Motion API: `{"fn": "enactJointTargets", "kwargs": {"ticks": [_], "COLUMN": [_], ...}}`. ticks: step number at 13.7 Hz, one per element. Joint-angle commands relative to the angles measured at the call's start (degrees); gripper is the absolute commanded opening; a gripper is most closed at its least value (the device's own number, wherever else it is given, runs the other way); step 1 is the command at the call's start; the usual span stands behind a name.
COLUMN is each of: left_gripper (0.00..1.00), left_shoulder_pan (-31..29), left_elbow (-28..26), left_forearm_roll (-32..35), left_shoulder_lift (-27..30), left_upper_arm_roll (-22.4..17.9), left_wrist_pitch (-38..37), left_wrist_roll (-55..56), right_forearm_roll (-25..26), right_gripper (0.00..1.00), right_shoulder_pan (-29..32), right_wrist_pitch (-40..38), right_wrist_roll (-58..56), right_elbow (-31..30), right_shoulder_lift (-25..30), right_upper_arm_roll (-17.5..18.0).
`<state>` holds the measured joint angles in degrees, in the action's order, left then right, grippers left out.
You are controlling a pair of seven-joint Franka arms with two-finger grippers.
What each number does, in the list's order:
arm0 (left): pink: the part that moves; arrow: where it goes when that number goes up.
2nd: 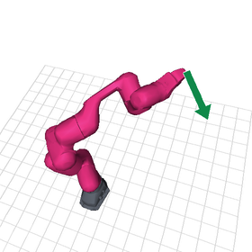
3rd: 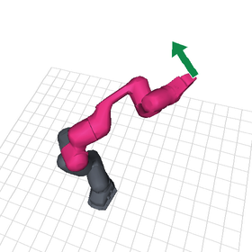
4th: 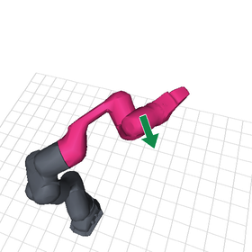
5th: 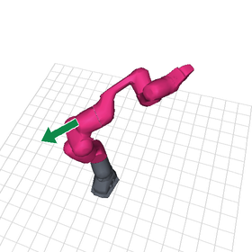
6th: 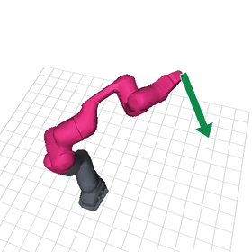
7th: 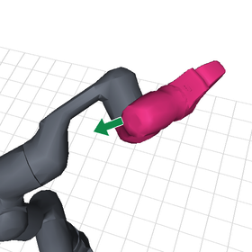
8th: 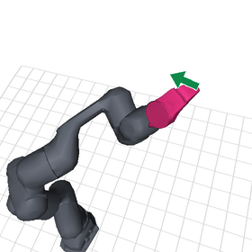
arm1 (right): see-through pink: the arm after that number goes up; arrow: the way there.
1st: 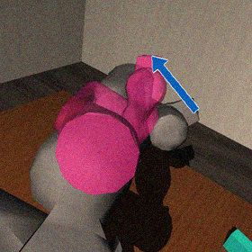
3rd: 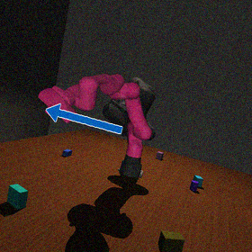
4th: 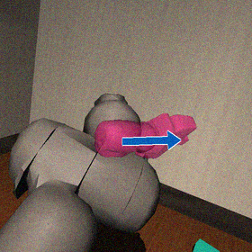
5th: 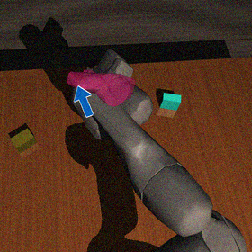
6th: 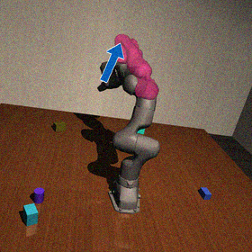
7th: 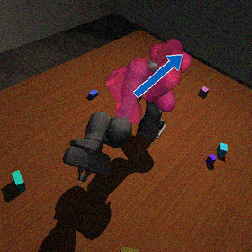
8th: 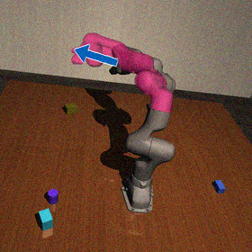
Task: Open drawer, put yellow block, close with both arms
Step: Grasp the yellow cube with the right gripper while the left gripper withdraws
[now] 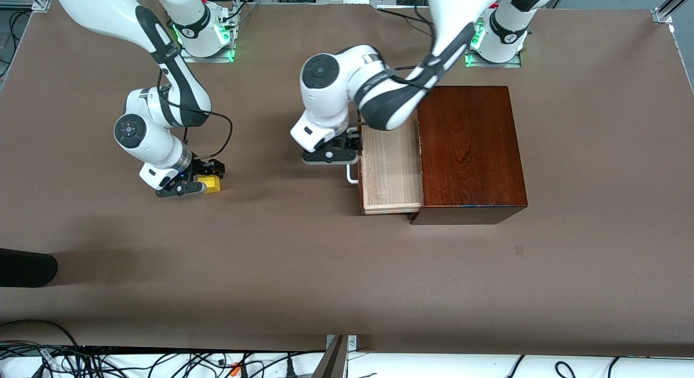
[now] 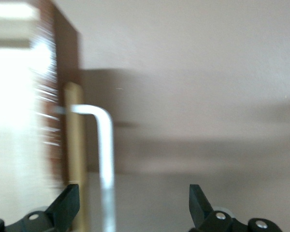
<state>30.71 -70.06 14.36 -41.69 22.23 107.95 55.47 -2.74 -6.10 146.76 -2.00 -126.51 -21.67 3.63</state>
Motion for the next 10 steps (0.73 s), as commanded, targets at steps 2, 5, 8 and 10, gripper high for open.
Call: {"fn": "enactJointTargets", "kwargs": {"ticks": [2,5,8,10], "left_gripper": [1.00,1.00,1.00,1.00], "left_shoulder_pan": [-11.6,-21.6,-29.8,-34.4], "left_elbow": [-5.9,-13.0,-13.1,-13.1], "left_forearm_roll": [-8.2,-11.5,-11.9,-11.9], "left_shoulder_lift": [10.7,19.5,23.1,24.9], "left_upper_arm_roll": [1.4,1.5,1.4,1.4], "left_wrist_pitch": [-7.9,-10.8,-17.0,-18.3], "left_wrist_roll": [-12.5,-23.1,-34.3,-37.6], "right_forearm_roll": [-1.0,-0.7,-0.7,-0.3], "right_gripper": [0.93,0.61,0.14,0.00], "right_shoulder_pan": [-0.1,-0.1,-0.1,-0.1], "right_wrist_pitch": [1.8,1.9,1.6,1.0], "right_wrist_roll": [-0.5,-2.0,-4.6,-7.8], "right_elbow": [0.0,-0.1,0.5,2.6], "right_shoulder_lift": [-0.7,-1.3,-1.4,-0.8], "right_upper_arm_roll": [0.2,0.2,0.2,0.2]}}
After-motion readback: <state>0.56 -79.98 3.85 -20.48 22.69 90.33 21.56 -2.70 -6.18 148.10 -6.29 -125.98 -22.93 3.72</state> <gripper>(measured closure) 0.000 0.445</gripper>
